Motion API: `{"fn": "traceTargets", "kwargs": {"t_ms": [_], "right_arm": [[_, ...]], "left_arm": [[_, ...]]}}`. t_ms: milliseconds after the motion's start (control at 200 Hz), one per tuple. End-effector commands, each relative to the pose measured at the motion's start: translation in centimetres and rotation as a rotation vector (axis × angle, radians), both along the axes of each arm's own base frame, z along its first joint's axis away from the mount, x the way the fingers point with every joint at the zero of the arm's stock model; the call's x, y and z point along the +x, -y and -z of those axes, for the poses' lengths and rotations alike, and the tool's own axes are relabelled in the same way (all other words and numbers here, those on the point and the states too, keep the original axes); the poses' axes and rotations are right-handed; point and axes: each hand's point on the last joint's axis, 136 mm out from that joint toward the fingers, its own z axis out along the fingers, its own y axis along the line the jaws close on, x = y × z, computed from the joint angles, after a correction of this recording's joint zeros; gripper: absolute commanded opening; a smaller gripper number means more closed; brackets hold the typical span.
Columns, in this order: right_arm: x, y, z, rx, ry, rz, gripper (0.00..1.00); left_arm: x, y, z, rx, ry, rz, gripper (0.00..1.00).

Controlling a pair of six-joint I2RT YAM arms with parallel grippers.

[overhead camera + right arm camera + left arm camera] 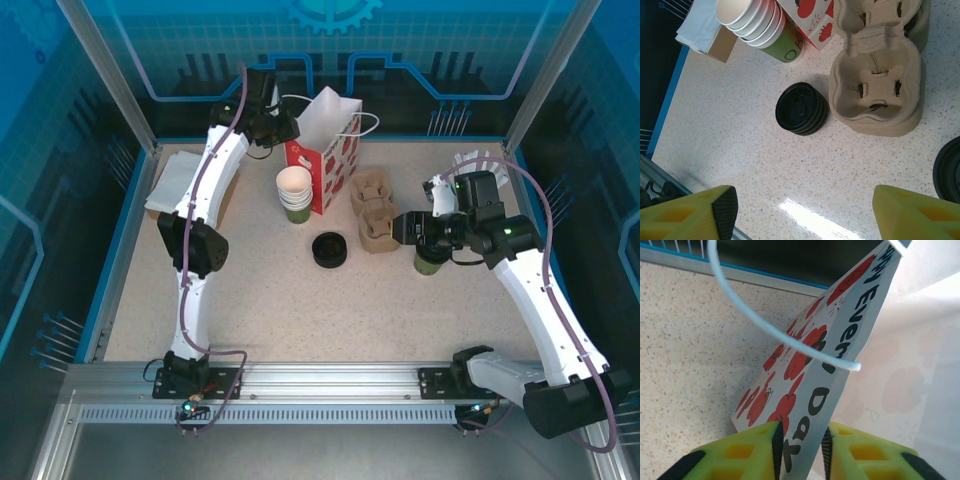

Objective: Pack the takeout coffee

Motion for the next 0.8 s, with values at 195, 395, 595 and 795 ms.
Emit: {"fn": "traceTargets", "kwargs": {"t_ms": [195,395,595,795], "right_arm": [[-0.7,-0.2,0.5,-0.008,-0.005,-0.021,0.73],[-0.8,0.3,0.7,-0.035,-0.007,-0.004,0.73],[-0.8,0.7,0.9,-0.052,-0.008,0.012,0.74],[-0.7,1.6,1.2,-0.091,-0.016,0.055,0.74]], "left_arm": [[1.4,-0.3,-2.4,-0.028,0.089,-0.019,0.10],[1.3,-0.1,-4.3,-0.038,0.143,0.000,0.05],[0.1,-0.4,-8.7,-0.045,0.237,0.010,0.04],[-2.6,-1.2,-14.4,-0.070,0.340,-0.003,0.03]]}}
